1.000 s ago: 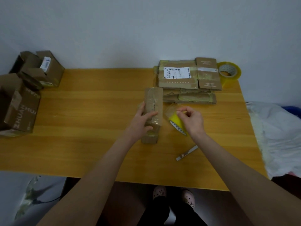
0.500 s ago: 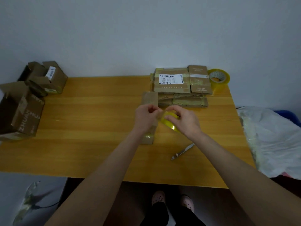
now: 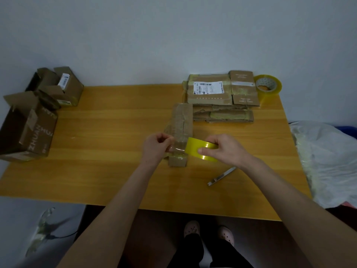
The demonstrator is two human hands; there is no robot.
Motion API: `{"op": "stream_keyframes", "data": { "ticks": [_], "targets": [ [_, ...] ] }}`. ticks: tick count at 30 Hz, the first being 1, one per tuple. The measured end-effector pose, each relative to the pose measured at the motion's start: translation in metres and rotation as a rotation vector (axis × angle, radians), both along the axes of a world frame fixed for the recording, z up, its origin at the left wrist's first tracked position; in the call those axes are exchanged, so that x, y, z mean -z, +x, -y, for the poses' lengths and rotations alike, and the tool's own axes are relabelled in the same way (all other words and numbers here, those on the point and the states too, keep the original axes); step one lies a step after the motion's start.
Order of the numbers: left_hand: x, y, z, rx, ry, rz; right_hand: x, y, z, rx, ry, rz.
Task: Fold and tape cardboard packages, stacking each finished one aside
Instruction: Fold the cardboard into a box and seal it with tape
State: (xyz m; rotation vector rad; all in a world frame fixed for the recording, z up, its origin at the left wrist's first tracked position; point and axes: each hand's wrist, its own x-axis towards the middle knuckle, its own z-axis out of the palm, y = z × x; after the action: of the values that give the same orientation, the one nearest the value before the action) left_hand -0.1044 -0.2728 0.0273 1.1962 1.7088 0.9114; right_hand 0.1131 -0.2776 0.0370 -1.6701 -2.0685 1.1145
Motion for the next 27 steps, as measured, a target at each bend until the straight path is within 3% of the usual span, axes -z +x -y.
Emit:
{"op": "stream_keyframes", "data": {
  "ticks": [2, 4, 8, 14, 27],
  "targets": [
    [0.003, -0.008, 0.001, -0.041, 0.029, -0.021, 0.001, 0.000, 0.001, -0.004, 0.098, 0.211],
    [0.003, -0.017, 0.001, -0.060, 0.045, -0.034, 0.002, 0.006, 0.000, 0.027, 0.129, 0.307],
    [0.000, -0.028, -0.005, -0.030, 0.081, -0.069, 0.014, 0.006, -0.002, -0.009, 0.067, 0.251],
    [0.015, -0.031, -0.004, -0.011, 0.123, -0.129, 0.017, -0.008, 0.002, 0.156, 0.192, 0.422],
    [0.052, -0.030, -0.025, -0.115, 0.055, -0.016, 0.034, -0.035, -0.019, 0.194, 0.127, 0.454]
  ]
}}
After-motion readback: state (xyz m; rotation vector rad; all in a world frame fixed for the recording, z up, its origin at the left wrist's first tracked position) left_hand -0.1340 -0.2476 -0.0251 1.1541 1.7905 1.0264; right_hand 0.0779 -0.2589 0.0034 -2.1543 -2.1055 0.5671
